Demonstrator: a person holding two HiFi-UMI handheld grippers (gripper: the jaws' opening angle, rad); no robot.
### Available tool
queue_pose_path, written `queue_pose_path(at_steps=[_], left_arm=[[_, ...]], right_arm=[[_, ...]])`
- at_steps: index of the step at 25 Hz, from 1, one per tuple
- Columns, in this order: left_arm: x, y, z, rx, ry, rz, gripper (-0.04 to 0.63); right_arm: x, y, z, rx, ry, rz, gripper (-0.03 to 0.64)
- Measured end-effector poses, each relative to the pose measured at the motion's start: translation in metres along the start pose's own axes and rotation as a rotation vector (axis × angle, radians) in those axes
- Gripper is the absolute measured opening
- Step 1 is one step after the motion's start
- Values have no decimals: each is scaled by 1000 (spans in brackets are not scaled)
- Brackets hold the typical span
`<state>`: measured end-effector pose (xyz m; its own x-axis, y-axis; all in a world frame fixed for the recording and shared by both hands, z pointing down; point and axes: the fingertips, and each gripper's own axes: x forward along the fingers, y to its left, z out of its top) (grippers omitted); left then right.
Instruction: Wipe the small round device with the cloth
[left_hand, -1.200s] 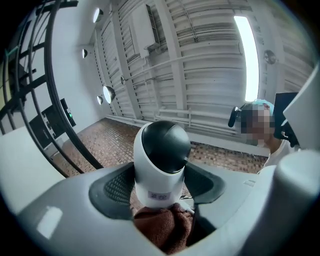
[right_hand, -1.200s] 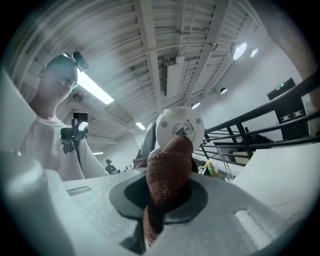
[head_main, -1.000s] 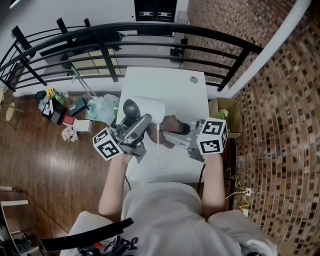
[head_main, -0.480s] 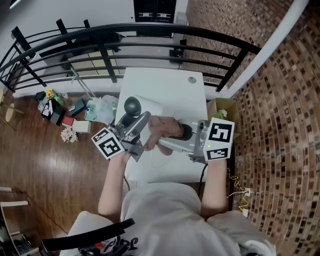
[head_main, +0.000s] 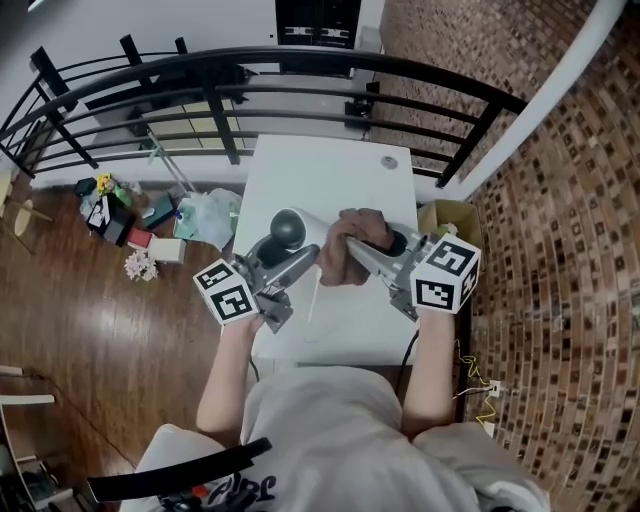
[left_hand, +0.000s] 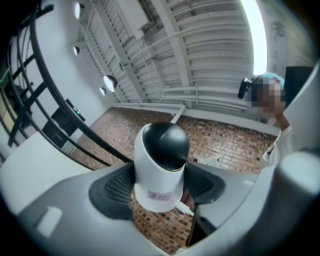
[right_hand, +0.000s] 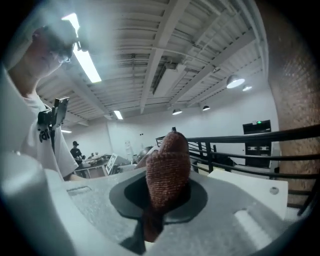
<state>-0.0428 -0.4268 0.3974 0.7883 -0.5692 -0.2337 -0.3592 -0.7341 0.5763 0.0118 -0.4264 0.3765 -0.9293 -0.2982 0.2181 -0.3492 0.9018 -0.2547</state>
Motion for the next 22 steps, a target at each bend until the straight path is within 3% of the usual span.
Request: queue_pose_path(at_steps=[5, 11, 14, 17, 22], left_arm=[[-2, 4, -20, 26, 82, 26, 333], [-1, 23, -48, 58, 263, 114, 333], [4, 19, -63, 83, 347, 113, 333], [8, 9, -72, 91, 384, 77, 333], [4, 5, -71, -33, 332, 25, 333]], right_arm=[[-5, -16, -12, 28, 2, -95, 28], [5, 48, 41, -80, -144, 137, 28], [36, 66, 26, -136, -56, 181, 29], [60, 69, -8, -223, 99, 153, 29], [54, 52, -16, -313, 180, 67, 28]])
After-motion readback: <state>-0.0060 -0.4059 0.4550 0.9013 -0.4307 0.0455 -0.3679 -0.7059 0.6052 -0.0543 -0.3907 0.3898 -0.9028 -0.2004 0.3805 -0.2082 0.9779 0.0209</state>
